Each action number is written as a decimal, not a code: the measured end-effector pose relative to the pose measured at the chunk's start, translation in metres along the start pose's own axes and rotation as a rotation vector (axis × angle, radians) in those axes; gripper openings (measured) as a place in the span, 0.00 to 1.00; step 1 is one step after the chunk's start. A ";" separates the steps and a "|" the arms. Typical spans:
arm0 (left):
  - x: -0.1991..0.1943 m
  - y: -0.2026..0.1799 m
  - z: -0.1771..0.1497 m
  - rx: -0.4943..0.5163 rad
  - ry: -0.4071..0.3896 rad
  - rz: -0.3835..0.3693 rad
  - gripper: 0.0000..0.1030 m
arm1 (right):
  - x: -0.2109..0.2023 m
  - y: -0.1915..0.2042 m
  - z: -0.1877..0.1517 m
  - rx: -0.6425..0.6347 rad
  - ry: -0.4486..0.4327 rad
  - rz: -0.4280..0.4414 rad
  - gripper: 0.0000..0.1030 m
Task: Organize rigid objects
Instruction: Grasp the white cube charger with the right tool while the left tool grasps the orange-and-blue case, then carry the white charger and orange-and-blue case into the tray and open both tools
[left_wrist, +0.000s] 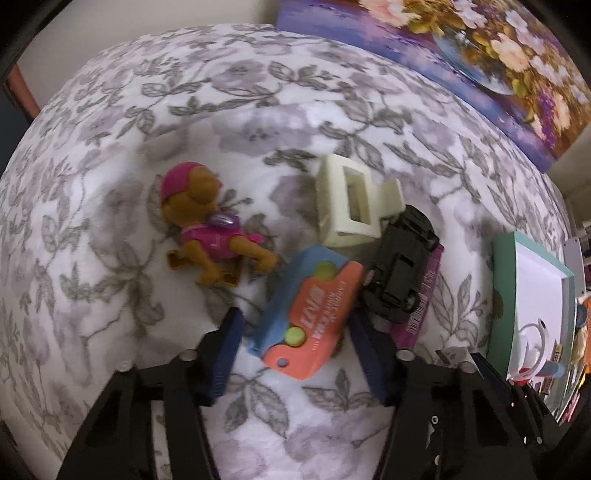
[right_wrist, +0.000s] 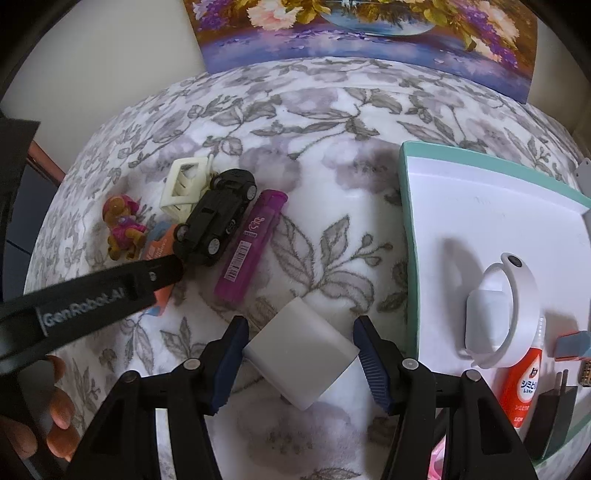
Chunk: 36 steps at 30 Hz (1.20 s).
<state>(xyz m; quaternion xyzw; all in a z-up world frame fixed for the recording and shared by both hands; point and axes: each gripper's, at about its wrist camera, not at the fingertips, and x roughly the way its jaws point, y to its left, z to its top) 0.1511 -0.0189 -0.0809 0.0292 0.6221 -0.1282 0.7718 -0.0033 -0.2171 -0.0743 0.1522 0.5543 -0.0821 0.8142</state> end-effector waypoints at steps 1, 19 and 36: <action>0.001 -0.002 0.000 0.007 0.000 0.002 0.53 | 0.000 0.000 0.000 -0.001 0.000 0.000 0.60; -0.047 0.018 0.003 -0.096 -0.083 -0.058 0.37 | -0.009 -0.005 -0.001 0.025 0.004 0.054 0.60; -0.073 0.002 0.001 -0.070 -0.142 -0.043 0.34 | -0.056 -0.024 -0.001 0.059 -0.103 0.112 0.60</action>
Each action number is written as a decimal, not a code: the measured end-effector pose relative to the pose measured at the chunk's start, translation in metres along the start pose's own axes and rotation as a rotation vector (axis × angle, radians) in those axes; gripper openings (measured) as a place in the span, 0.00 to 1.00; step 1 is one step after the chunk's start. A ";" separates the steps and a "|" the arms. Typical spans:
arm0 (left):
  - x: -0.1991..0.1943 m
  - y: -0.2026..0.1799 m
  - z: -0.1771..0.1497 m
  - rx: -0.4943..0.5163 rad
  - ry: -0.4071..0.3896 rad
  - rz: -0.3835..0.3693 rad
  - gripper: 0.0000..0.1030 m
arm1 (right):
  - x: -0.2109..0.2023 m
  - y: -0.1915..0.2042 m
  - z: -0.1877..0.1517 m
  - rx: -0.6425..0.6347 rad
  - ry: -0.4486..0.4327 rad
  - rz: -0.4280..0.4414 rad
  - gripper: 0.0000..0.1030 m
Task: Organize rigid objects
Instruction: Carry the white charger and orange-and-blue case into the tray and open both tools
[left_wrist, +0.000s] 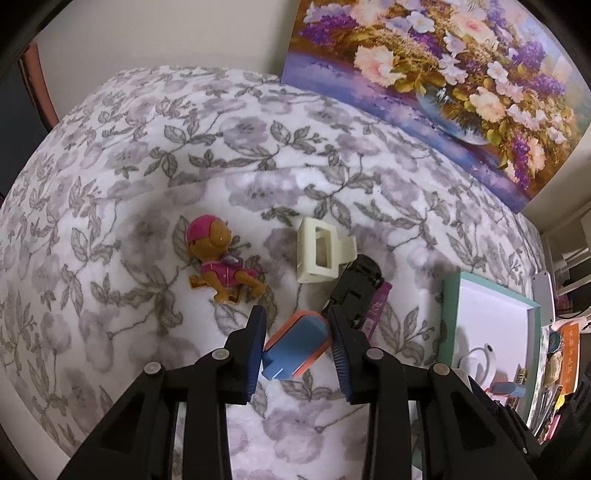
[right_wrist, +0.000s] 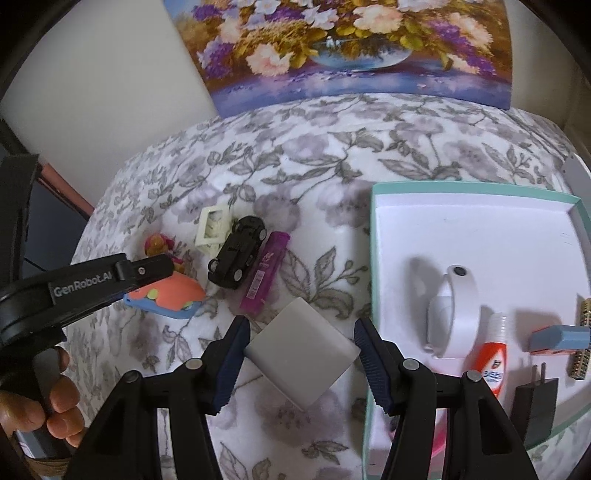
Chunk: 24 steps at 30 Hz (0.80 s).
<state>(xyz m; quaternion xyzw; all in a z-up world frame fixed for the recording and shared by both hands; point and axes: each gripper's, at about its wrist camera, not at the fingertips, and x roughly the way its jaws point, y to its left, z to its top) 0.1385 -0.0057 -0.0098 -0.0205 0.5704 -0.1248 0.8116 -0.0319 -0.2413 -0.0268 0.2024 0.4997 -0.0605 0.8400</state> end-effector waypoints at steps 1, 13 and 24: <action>-0.002 -0.002 0.000 0.000 -0.006 -0.004 0.34 | -0.002 -0.002 0.000 0.005 -0.006 0.002 0.60; -0.028 -0.032 -0.003 0.016 -0.057 -0.060 0.34 | -0.031 -0.024 0.004 0.032 -0.084 0.007 0.60; -0.035 -0.073 -0.015 0.057 -0.056 -0.156 0.34 | -0.054 -0.074 0.009 0.126 -0.158 -0.043 0.60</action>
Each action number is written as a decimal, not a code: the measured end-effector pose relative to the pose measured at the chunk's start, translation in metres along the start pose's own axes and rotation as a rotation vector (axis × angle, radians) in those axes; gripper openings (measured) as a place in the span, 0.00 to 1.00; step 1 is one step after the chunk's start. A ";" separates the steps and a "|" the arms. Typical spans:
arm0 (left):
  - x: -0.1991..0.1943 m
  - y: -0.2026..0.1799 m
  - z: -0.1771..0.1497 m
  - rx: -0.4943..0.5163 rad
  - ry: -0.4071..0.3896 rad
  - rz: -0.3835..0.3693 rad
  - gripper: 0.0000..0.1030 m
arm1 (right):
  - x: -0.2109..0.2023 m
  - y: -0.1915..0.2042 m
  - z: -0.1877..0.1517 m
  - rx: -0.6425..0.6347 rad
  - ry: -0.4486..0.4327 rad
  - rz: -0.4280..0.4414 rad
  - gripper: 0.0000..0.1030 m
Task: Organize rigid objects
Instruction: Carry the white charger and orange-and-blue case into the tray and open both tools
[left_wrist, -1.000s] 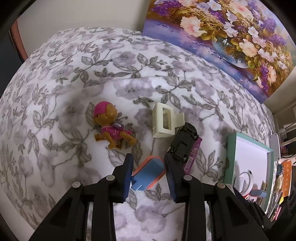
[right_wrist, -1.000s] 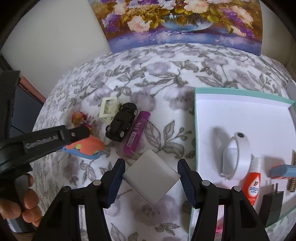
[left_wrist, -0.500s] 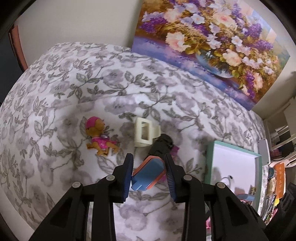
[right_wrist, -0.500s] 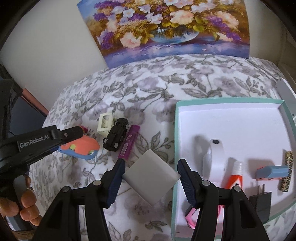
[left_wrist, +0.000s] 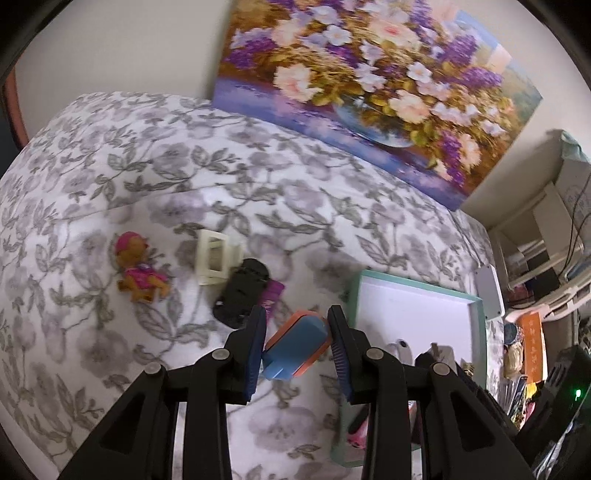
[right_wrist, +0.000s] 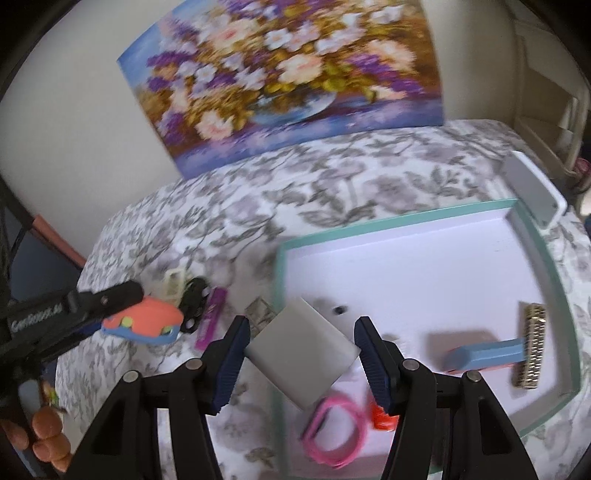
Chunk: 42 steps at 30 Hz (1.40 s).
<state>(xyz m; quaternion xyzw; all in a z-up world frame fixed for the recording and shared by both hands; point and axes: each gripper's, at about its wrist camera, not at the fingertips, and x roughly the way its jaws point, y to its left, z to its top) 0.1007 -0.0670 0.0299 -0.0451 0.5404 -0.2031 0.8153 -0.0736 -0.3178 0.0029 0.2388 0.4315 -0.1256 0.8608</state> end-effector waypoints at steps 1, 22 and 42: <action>0.001 -0.005 -0.001 0.010 0.000 -0.003 0.34 | -0.002 -0.008 0.002 0.022 -0.007 -0.004 0.60; 0.057 -0.101 -0.017 0.174 0.038 -0.027 0.35 | -0.007 -0.112 0.009 0.202 -0.071 -0.207 0.60; 0.097 -0.121 -0.021 0.237 0.071 0.008 0.35 | 0.011 -0.114 0.003 0.166 -0.037 -0.268 0.60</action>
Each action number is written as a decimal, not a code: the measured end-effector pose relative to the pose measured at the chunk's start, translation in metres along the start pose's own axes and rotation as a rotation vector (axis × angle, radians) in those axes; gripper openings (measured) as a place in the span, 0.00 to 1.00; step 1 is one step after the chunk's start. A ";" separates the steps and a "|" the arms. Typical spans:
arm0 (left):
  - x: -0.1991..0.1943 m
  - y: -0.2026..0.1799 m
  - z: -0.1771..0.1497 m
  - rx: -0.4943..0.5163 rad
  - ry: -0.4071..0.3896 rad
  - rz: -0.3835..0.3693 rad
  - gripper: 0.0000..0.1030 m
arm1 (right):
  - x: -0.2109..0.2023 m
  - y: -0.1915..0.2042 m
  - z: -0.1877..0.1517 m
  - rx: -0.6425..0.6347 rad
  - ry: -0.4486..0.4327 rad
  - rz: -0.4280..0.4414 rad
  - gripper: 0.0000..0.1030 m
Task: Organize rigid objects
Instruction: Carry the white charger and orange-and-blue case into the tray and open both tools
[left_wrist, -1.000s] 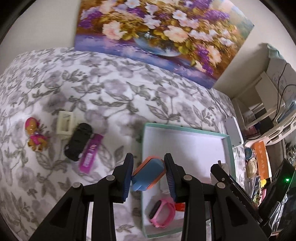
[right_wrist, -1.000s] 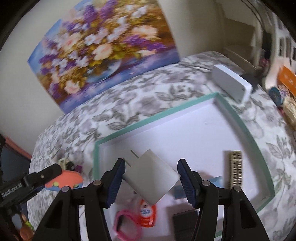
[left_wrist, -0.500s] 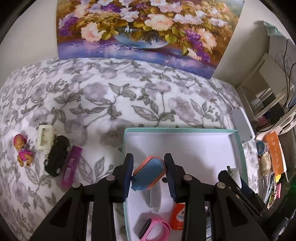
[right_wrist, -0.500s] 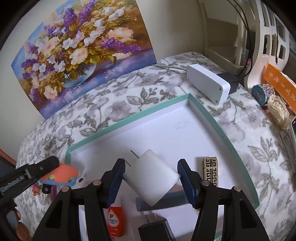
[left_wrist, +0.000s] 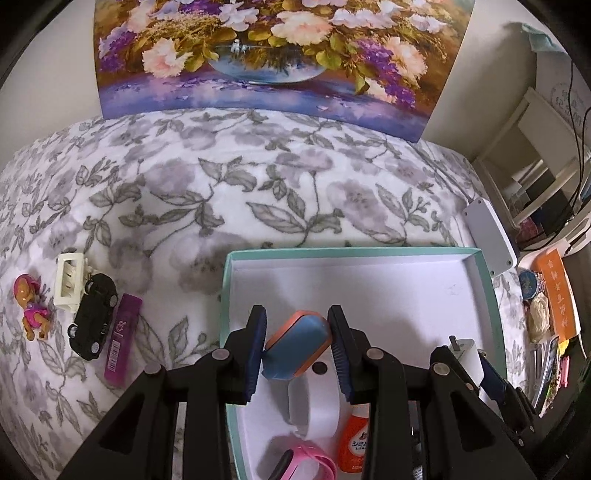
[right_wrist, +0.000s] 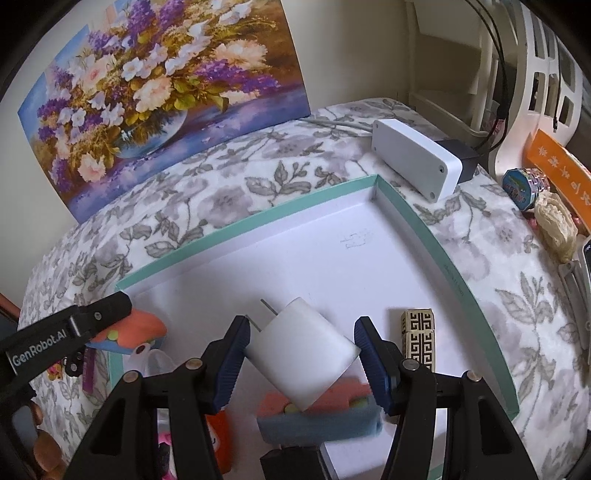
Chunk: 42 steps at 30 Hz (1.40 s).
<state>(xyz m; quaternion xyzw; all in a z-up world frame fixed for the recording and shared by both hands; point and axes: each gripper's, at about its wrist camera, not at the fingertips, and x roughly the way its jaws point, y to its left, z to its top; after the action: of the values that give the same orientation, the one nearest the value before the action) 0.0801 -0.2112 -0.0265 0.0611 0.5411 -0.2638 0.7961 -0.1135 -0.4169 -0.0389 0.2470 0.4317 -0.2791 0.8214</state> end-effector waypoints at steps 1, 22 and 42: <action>0.001 0.000 0.000 -0.001 0.003 0.000 0.35 | 0.001 0.000 0.000 -0.001 0.002 -0.001 0.60; -0.002 0.005 0.004 -0.010 0.039 -0.036 0.47 | 0.005 0.003 -0.003 -0.017 0.024 -0.013 0.66; -0.018 0.056 0.015 -0.121 0.027 0.047 0.84 | -0.003 0.005 -0.002 -0.022 -0.003 -0.049 0.99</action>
<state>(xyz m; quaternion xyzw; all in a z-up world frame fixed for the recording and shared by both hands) 0.1143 -0.1630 -0.0151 0.0289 0.5654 -0.2110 0.7968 -0.1127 -0.4115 -0.0368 0.2268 0.4393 -0.2948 0.8177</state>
